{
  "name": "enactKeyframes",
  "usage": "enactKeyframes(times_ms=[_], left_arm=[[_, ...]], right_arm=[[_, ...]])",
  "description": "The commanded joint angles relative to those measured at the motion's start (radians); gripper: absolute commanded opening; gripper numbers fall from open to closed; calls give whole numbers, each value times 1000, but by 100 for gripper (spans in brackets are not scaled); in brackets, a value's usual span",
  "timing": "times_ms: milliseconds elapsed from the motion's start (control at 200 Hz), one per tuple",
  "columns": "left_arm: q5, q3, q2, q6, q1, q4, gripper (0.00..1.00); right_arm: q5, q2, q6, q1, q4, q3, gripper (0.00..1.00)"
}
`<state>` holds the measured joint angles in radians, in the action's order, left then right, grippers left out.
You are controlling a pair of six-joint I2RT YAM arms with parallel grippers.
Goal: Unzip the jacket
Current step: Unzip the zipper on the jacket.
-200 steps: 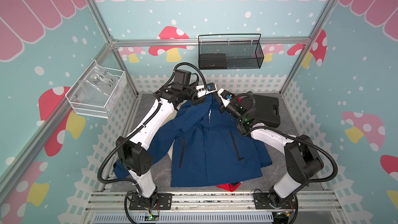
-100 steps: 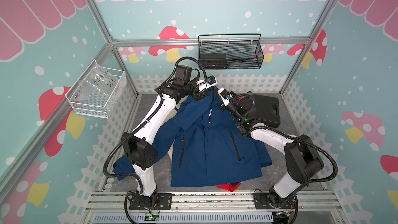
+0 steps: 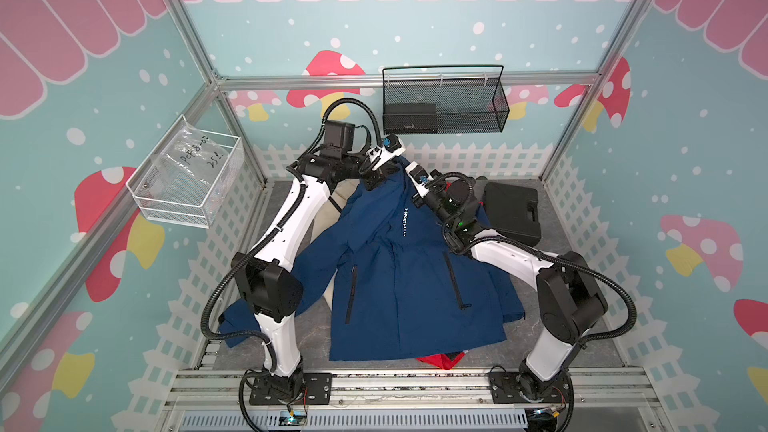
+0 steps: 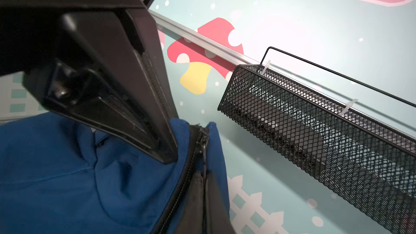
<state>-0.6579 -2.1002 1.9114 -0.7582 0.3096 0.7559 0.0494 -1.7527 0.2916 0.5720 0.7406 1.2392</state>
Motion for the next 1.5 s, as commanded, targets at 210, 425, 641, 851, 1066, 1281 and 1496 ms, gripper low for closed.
enactKeyframes(times_ms=[210, 425, 641, 851, 1066, 1281, 1496], left_arm=[[-67, -108, -49, 57, -18, -35, 0], [-88, -145, -37, 75, -30, -38, 0], [-93, -159, -36, 86, -44, -37, 0], [-32, -173, -27, 105, -43, -42, 0], [162, -237, 32, 242, -29, -120, 0], [230, -288, 71, 341, -18, -242, 0], [321, -341, 102, 351, -7, -271, 0]], right_arm=[[-212, -26, -15, 8, -176, -32, 0], [-306, -35, -35, 32, -194, -63, 0], [-406, -51, -48, 64, -217, -77, 0], [-424, -14, 10, 109, -223, -115, 0], [-426, 1, 132, 141, -349, -86, 0], [-463, -14, 185, 173, -467, -87, 0], [-505, -18, 207, 220, -534, -125, 0]])
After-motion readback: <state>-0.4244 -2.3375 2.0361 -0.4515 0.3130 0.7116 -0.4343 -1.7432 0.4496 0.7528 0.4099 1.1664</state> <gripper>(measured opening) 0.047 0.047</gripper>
